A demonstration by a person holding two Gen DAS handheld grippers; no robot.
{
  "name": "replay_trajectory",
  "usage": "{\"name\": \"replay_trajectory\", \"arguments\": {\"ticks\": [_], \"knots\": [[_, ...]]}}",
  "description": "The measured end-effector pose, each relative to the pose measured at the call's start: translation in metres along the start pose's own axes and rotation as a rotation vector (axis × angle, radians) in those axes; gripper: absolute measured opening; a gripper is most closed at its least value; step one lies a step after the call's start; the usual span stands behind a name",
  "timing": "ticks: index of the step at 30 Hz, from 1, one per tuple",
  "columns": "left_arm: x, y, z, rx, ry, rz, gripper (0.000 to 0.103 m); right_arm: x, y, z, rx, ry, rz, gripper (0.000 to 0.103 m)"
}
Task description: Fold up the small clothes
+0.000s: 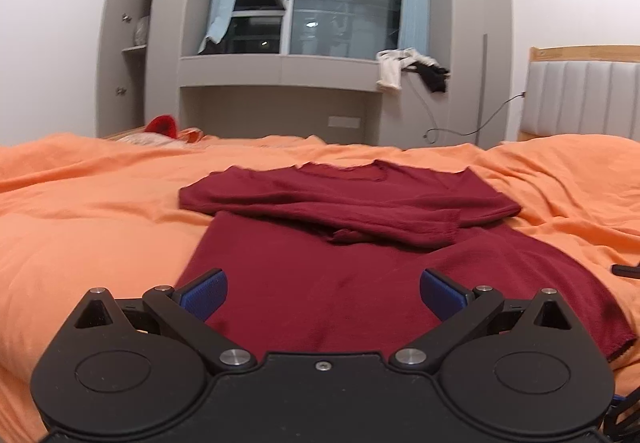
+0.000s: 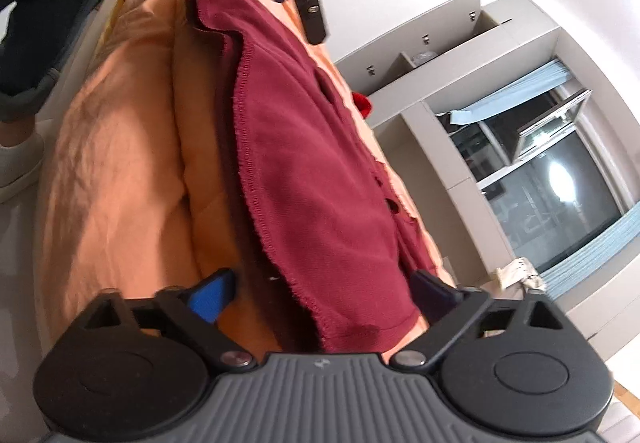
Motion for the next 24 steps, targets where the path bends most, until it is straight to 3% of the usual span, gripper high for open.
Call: {"name": "replay_trajectory", "arguments": {"ticks": [2, 4, 10, 14, 15, 20, 24], "knots": [[0.004, 0.002, -0.006, -0.023, -0.031, -0.034, 0.102, -0.004, -0.001, -0.004, -0.008, 0.03, 0.002, 0.075], [0.008, 0.004, -0.013, -0.055, -0.072, -0.07, 0.102, -0.002, -0.003, -0.002, -0.01, 0.064, 0.005, 0.056], [0.013, 0.002, -0.038, -0.187, -0.179, -0.116, 0.102, 0.013, -0.006, -0.012, -0.065, 0.12, -0.016, 0.027], [0.017, 0.0, -0.051, -0.25, -0.237, -0.147, 0.102, 0.021, -0.002, -0.026, -0.117, 0.078, -0.072, 0.015], [0.019, -0.001, -0.054, -0.261, -0.25, -0.154, 0.102, 0.023, 0.0, -0.031, -0.138, 0.049, -0.091, 0.007], [0.023, -0.003, -0.058, -0.273, -0.293, -0.18, 0.102, 0.03, 0.009, -0.061, -0.305, -0.015, -0.158, 0.007], [0.023, -0.006, -0.064, -0.306, -0.318, -0.178, 0.102, 0.034, 0.014, -0.076, -0.393, -0.006, -0.173, 0.007]]}}
Point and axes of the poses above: each gripper's, at about its wrist camera, not at the fingertips, and x roughly against the way its jaws point, z to its left, y to its top, the point moved 2 cm from there along -x, roughly the way its jaws point, and after that the axes turned 15 degrees about -x, right-handed, at the moved point
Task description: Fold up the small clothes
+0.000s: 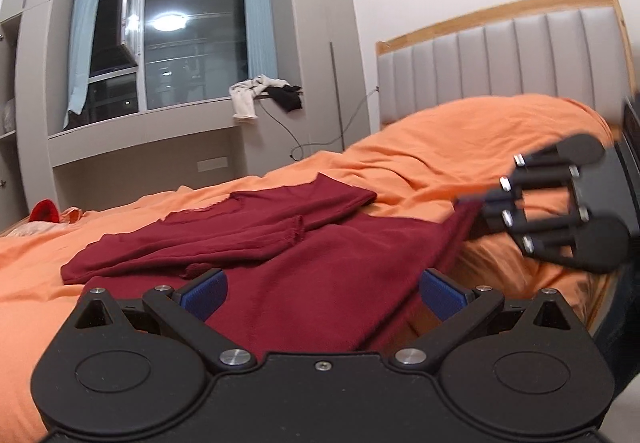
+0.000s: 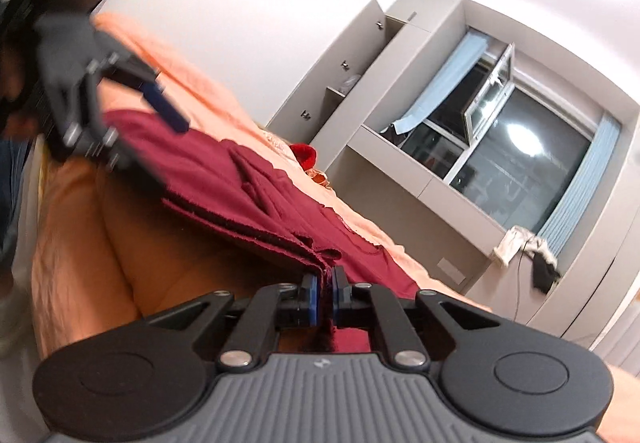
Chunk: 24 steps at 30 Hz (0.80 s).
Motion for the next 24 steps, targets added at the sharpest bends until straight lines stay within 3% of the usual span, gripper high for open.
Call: {"name": "replay_trajectory", "arguments": {"ticks": [4, 8, 14, 17, 21, 24], "knots": [[-0.01, -0.003, -0.012, -0.066, 0.0, 0.042, 0.102, 0.004, 0.008, -0.005, -0.025, -0.012, -0.015, 0.007], [-0.025, -0.009, -0.022, -0.157, 0.082, 0.116, 0.102, 0.014, 0.015, -0.014, -0.04, -0.044, -0.042, 0.007], [-0.029, -0.014, -0.013, -0.2, 0.24, 0.148, 0.097, 0.013, 0.021, -0.014, -0.041, -0.103, -0.069, 0.007], [-0.028, -0.016, -0.001, -0.186, 0.366, 0.194, 0.083, 0.01, 0.026, -0.015, -0.054, -0.133, -0.081, 0.007], [-0.016, -0.017, 0.017, -0.108, 0.432, 0.203, 0.072, 0.008, 0.034, -0.021, -0.097, -0.173, -0.091, 0.006], [-0.004, -0.02, 0.023, -0.073, 0.472, 0.218, 0.052, 0.008, 0.038, -0.026, -0.129, -0.19, -0.087, 0.006]]}}
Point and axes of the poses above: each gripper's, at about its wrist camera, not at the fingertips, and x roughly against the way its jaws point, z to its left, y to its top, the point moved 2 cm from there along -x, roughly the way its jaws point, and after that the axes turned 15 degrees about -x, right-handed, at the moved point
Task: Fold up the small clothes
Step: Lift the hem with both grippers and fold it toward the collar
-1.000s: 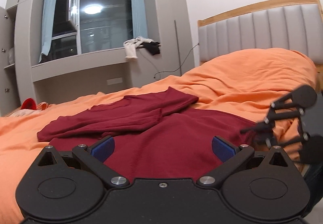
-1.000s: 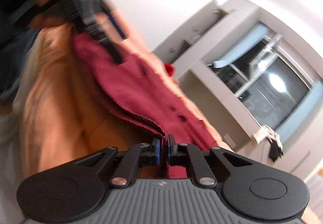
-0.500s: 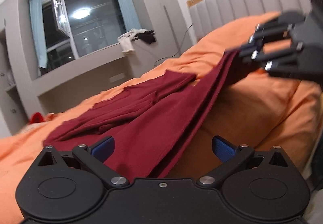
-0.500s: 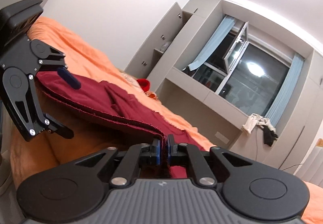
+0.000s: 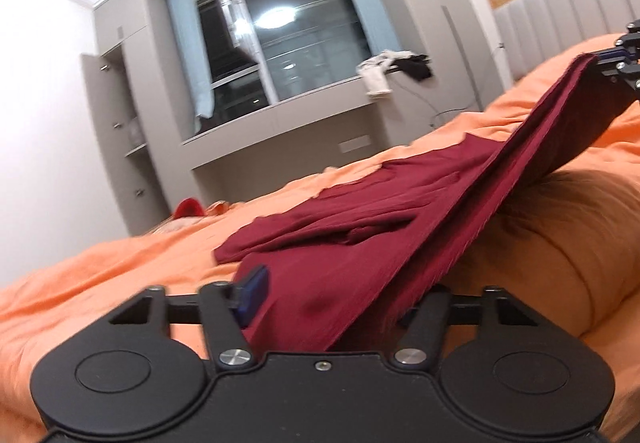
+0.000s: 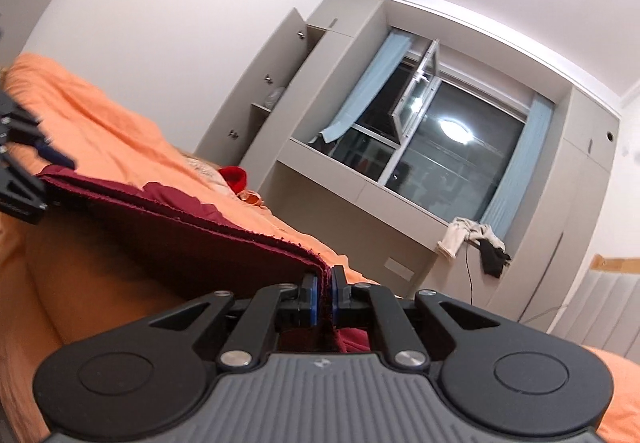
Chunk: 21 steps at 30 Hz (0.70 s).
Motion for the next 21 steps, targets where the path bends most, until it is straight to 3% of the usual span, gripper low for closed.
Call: {"name": "replay_trajectory", "arguments": {"ticks": [4, 9, 14, 15, 21], "knots": [[0.011, -0.011, 0.009, 0.059, 0.026, 0.055, 0.033, 0.001, 0.001, 0.002, 0.005, -0.016, 0.0, 0.007], [0.024, -0.021, 0.019, 0.097, 0.069, 0.077, 0.033, 0.006, -0.004, 0.007, 0.026, -0.048, 0.008, 0.007], [0.025, -0.027, 0.024, 0.127, 0.104, 0.134, 0.014, 0.014, -0.012, 0.016, 0.051, -0.068, 0.024, 0.007], [0.027, -0.027, 0.025, 0.132, 0.112, 0.127, 0.007, 0.015, -0.013, 0.018, 0.055, -0.075, 0.025, 0.006], [0.055, -0.02, 0.035, 0.2, 0.169, 0.004, 0.005, 0.034, -0.015, 0.024, 0.06, -0.118, -0.017, 0.005]]}}
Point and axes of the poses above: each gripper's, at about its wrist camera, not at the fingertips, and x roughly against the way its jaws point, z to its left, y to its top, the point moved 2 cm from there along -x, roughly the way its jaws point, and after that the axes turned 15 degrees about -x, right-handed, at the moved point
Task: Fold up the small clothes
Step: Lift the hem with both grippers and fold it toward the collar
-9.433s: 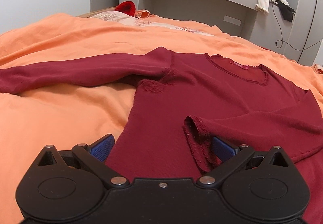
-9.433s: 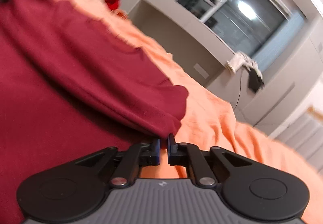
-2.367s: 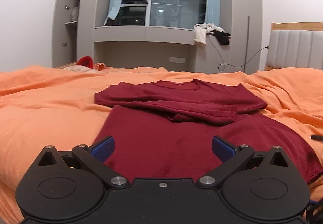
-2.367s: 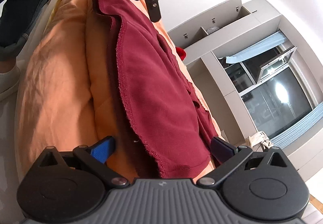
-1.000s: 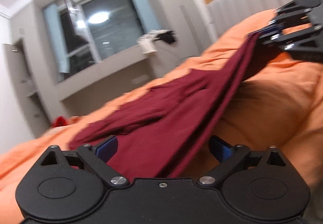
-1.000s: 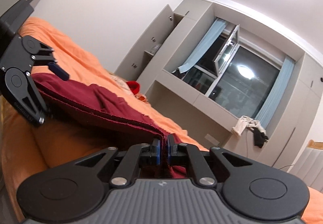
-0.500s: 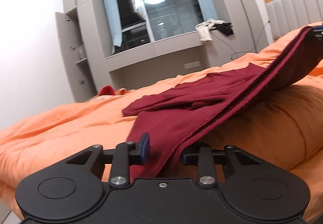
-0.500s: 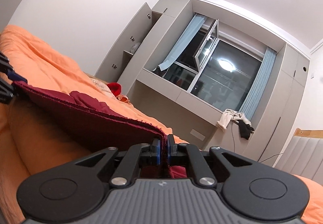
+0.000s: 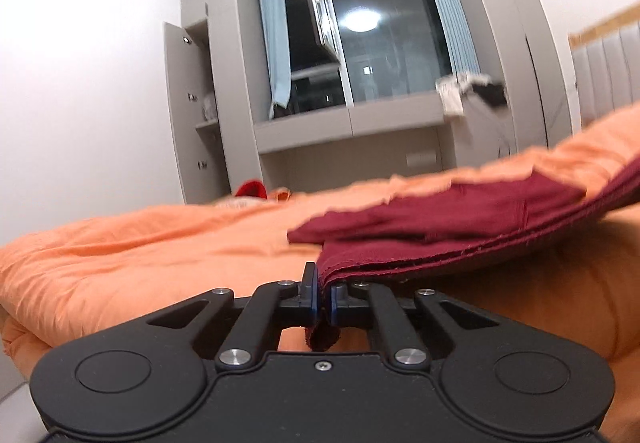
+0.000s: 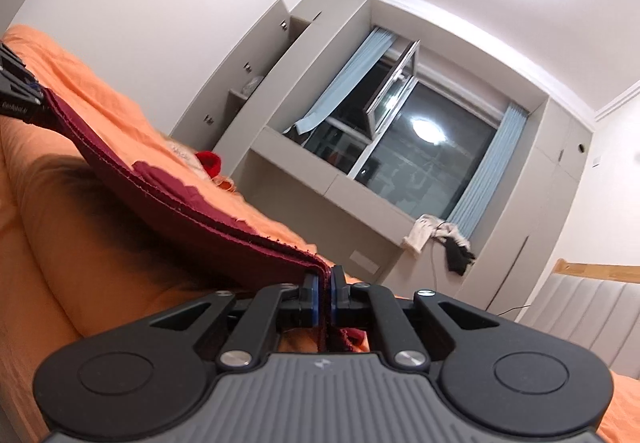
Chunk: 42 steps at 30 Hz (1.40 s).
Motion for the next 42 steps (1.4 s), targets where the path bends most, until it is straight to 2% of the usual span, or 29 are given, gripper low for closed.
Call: {"name": "replay_trajectory", "arguments": {"ticks": [7, 15, 18, 21, 27, 33, 37, 42], "knots": [[0.045, 0.018, 0.012, 0.076, -0.025, -0.108, 0.005, 0.045, 0.011, -0.009, -0.034, -0.022, -0.08, 0.005], [0.128, 0.051, 0.04, 0.052, -0.07, -0.254, 0.005, 0.124, 0.036, -0.028, -0.053, -0.014, -0.162, 0.005], [0.151, 0.07, 0.047, 0.024, -0.102, -0.297, 0.005, 0.122, 0.049, -0.039, -0.084, 0.0, -0.17, 0.005], [0.152, 0.087, 0.048, 0.026, -0.127, -0.307, 0.005, 0.099, 0.057, -0.051, -0.101, 0.009, -0.187, 0.005], [0.101, 0.124, 0.05, 0.027, -0.114, -0.293, 0.005, 0.013, 0.071, -0.063, -0.031, -0.016, -0.206, 0.005], [0.007, 0.162, 0.046, 0.049, -0.065, -0.246, 0.005, -0.09, 0.071, -0.067, 0.013, -0.048, -0.166, 0.005], [-0.059, 0.176, 0.037, 0.085, -0.034, -0.198, 0.005, -0.156, 0.055, -0.059, 0.032, -0.062, -0.108, 0.005], [-0.142, 0.173, 0.022, 0.091, -0.016, -0.094, 0.005, -0.223, 0.019, -0.051, 0.008, -0.015, 0.036, 0.005]]}}
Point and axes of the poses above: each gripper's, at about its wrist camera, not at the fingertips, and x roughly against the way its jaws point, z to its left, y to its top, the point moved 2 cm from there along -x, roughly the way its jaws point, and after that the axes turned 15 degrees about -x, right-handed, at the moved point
